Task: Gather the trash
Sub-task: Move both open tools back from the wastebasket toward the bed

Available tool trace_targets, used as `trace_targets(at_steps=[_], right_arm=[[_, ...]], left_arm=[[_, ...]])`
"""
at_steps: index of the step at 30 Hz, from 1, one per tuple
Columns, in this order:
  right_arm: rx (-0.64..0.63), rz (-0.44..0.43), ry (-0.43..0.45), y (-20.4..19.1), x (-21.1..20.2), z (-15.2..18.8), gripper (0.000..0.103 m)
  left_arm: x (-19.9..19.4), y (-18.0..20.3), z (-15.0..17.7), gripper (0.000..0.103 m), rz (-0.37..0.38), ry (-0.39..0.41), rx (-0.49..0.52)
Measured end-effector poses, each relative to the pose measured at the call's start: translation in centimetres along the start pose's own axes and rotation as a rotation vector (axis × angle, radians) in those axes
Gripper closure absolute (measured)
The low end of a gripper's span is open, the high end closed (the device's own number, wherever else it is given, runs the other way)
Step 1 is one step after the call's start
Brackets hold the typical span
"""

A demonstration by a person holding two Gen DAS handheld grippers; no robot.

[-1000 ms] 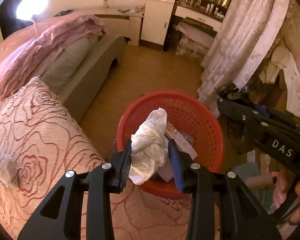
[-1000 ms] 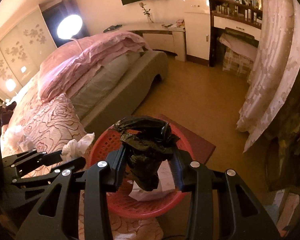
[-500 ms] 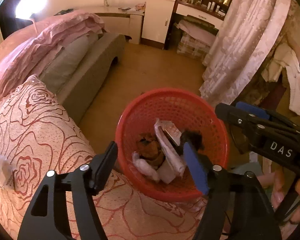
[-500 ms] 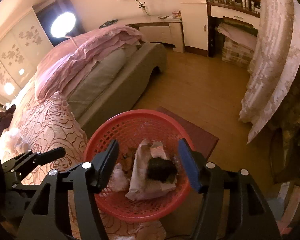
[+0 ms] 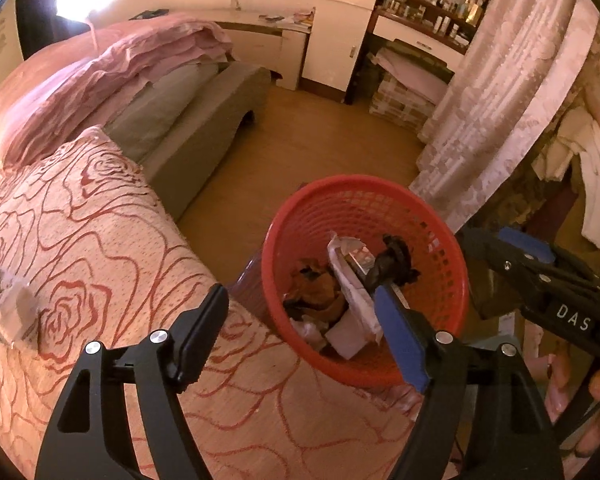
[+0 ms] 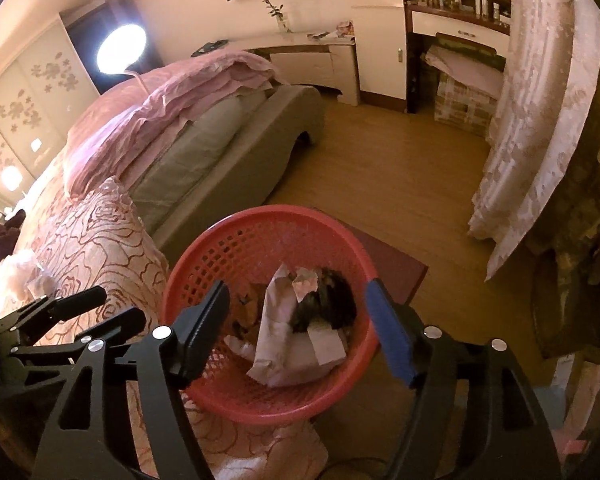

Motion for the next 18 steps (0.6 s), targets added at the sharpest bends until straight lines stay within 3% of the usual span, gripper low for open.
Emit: trace_targets(at_steps=[9, 18], right_arm=[[-0.051, -0.043, -0.027, -3.4, 0.5, 1.8, 0.032], [-0.178, -0.133, -0.078, -10.4, 1.9, 3.9, 0.032]], left_arm=[[-2.3, -3.5, 1.2, 0.030, -0.036, 0.034, -0.061], [-5.6, -11.2, 2.5, 0.029, -0.142, 0.077, -0.162]])
Point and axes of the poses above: each gripper's, at about its wrist camera, not at the fingertips, and x roughly the way its jaws point, y to its right, z to its underside, the point moved 9 cm from there along x, roughly the way its jaws point, and after that the axes turned 9 degrees about -z, right-handed, at the moved point
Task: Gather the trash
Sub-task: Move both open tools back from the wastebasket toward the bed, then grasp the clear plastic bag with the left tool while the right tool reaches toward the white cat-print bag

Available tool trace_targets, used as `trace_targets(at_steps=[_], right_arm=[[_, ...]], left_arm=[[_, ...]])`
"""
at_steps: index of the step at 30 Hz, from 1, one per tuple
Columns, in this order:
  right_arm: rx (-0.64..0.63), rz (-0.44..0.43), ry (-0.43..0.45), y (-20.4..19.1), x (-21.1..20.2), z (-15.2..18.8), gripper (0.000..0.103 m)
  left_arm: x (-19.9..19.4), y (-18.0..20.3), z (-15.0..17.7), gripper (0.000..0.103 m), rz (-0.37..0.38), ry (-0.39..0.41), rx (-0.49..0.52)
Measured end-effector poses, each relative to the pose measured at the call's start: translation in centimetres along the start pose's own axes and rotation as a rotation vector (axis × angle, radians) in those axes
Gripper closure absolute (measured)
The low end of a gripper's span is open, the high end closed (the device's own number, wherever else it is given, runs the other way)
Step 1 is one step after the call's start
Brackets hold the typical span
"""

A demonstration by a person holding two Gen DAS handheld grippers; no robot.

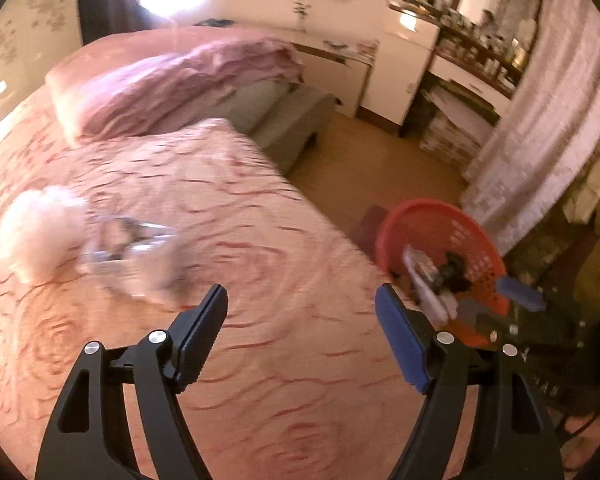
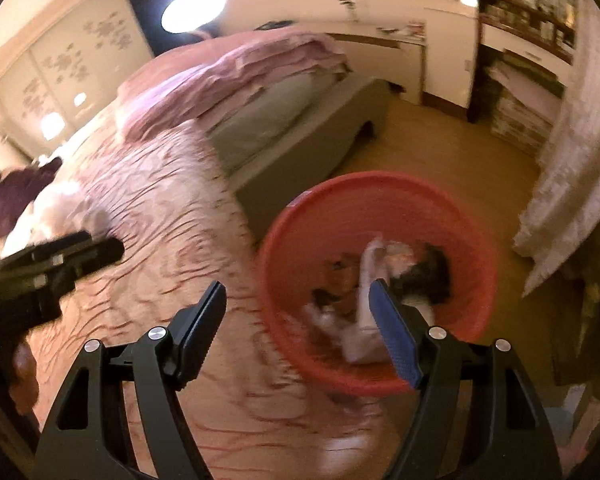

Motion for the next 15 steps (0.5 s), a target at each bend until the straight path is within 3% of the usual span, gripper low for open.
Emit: trace_targets(at_steps=[7, 12, 15], right_arm=[[-0.104, -0.050, -0.038, -4.7, 1.3, 0.7, 0.032], [-0.114, -0.054, -0.045, -5.4, 1.3, 0.8, 0.032], [-0.109, -0.048, -0.049, -5.2, 1.3, 0.7, 0.032]], left_arm=[[-2.2, -8.7, -2.6, 0.025, -0.116, 0.065, -0.098], [-2.4, -15.0, -4.5, 0.022, -0.207, 0.074, -0.163], [-1.7, -16.8, -5.0, 0.022, -0.233, 0.065, -0.167]])
Point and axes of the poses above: each gripper's, at about its wrist camera, not at the fingertips, and x roughly the way its jaws point, y to its right, z to its underside, the point moved 9 cm from there along x, roughly the way its jaws point, and after that the axes turned 9 degrees about -z, right-handed, at the moved point
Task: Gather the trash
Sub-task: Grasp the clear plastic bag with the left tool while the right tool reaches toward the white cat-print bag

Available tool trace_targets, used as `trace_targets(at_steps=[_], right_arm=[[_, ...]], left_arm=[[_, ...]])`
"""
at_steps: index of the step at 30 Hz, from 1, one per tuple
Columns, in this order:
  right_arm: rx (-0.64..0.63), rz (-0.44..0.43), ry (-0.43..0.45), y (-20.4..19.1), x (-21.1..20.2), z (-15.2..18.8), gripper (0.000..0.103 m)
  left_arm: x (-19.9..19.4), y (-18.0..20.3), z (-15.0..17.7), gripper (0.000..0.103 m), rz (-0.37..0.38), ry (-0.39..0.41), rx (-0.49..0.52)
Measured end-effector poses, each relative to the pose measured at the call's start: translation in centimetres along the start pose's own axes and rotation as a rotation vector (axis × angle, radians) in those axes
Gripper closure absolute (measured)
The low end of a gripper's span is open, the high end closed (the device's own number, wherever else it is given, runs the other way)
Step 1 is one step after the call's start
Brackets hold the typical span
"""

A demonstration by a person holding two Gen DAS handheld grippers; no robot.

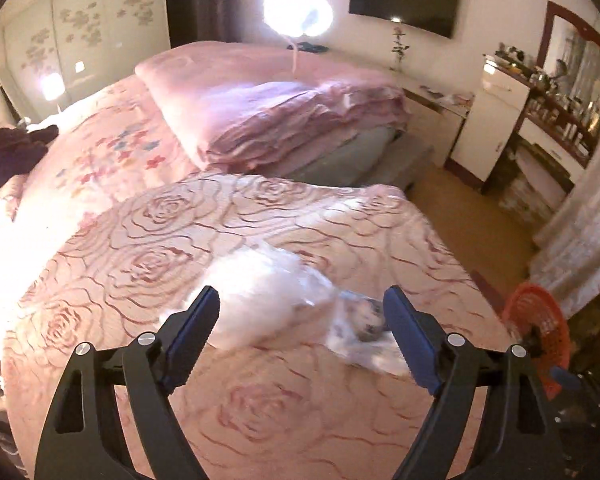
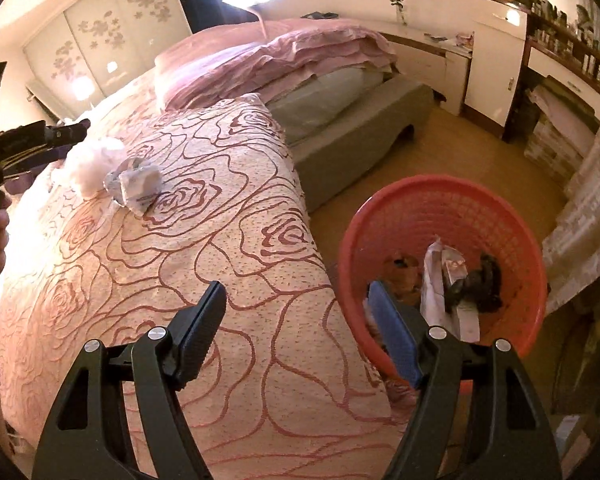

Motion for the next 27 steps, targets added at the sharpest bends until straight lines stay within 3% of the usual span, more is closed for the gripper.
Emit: trace_targets(at_steps=[3, 9, 12, 16, 22, 27], right_arm=[[0.002, 0.006, -0.002, 0.1, 0.0, 0.0, 0.032], [0.001, 0.011, -0.004, 0.2, 0.0, -0.1, 0.032], [0.002, 0.014, -0.009, 0.3, 0.1, -0.1, 0.032], [-0.005, 0.014, -0.015, 0.1, 0.4, -0.2, 0.032], [-0.021, 0.010, -0.021, -0.6, 0.6, -0.1, 0.032], [-0.033, 0.008, -0.020, -1.1, 0.5, -0.1, 0.032]], left_arm=[[1.8, -0.9, -0.3, 0.022, -0.055, -0.017, 0.028], [5.3, -1.9, 0.7, 0.022, -0.084, -0.080, 0.054], [5.7, -2.1, 1.2, 0.024, -0.094, -0.075, 0.049], [5.8, -2.5, 1.5, 0.051, -0.115, -0.068, 0.050], [5.1, -2.9, 1.9, 0.064, -0.094, -0.054, 0.033], [3.8, -3.0, 2.8, 0.065, -0.077, -0.047, 0.033]])
Point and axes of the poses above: each gripper's, at about its wrist camera, not at the fingertips, and x roughly the way its jaws point, y to its right, z to its underside, the point moved 9 cm from there along x, roughly the way its jaws point, and after that the axes turned 9 degrees about -z, right-handed, at the moved point
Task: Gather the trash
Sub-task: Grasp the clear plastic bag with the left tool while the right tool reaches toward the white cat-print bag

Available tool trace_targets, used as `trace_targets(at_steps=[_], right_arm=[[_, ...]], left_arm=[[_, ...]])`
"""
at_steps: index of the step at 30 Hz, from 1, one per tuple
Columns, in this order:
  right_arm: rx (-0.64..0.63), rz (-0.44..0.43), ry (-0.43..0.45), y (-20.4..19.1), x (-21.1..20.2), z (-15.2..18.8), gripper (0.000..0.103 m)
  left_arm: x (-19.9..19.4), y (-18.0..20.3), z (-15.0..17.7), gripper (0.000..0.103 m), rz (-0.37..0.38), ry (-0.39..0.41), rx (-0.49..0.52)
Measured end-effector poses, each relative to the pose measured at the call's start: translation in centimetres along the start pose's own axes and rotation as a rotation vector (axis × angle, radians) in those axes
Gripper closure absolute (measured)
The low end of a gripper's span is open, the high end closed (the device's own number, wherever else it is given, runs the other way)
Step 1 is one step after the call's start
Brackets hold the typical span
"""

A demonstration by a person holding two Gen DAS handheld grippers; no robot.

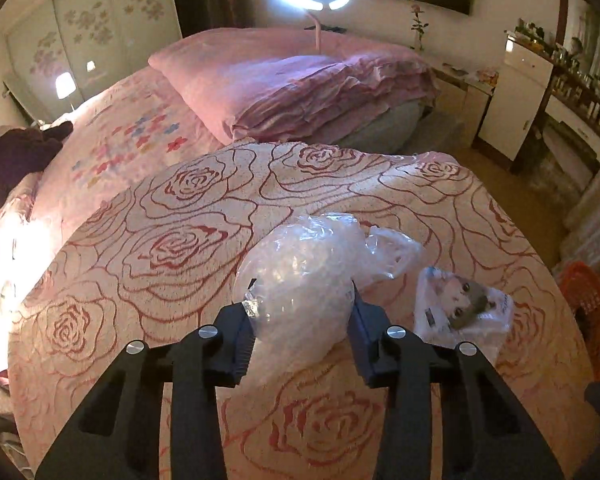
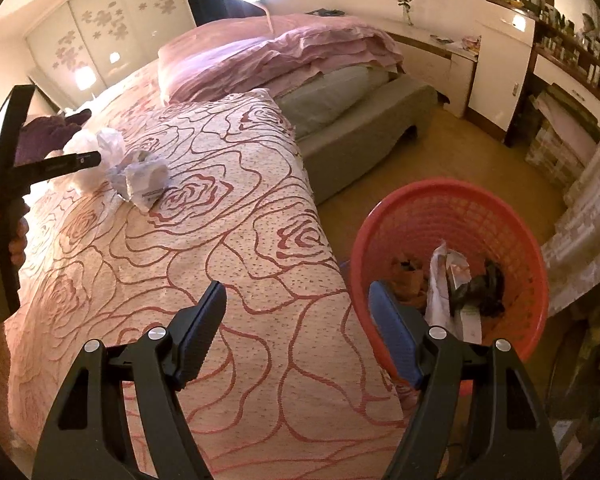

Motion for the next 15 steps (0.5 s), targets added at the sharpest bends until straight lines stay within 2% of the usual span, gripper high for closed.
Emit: trace_targets(at_steps=[6, 12, 15], right_arm=[[-0.023, -0.010, -0.023, -0.8, 0.8, 0.2, 0.032], [-0.075, -0.018, -0.040, -2.3, 2.1, -0.3, 0.032], [-0.104, -0.022, -0.043, -3.2, 2.8, -1.1, 0.032]], left_arm=[[-1.8, 0.2, 2.6, 0.065, -0.018, -0.002, 0.037], [-3.4, -0.4, 5.0, 0.065, -0.009, -0.013, 0.012], [-4.1, -0.4, 6.0, 0.065, -0.029, -0.002, 0.035]])
Point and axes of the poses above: each gripper's, at about its wrist camera, not at the fingertips, and x roughly the way its jaws point, y to its right, z to its underside, the point moved 9 cm from there along x, roughly the way its jaws point, and after that the axes turned 9 degrees about -z, right-handed, at the moved point
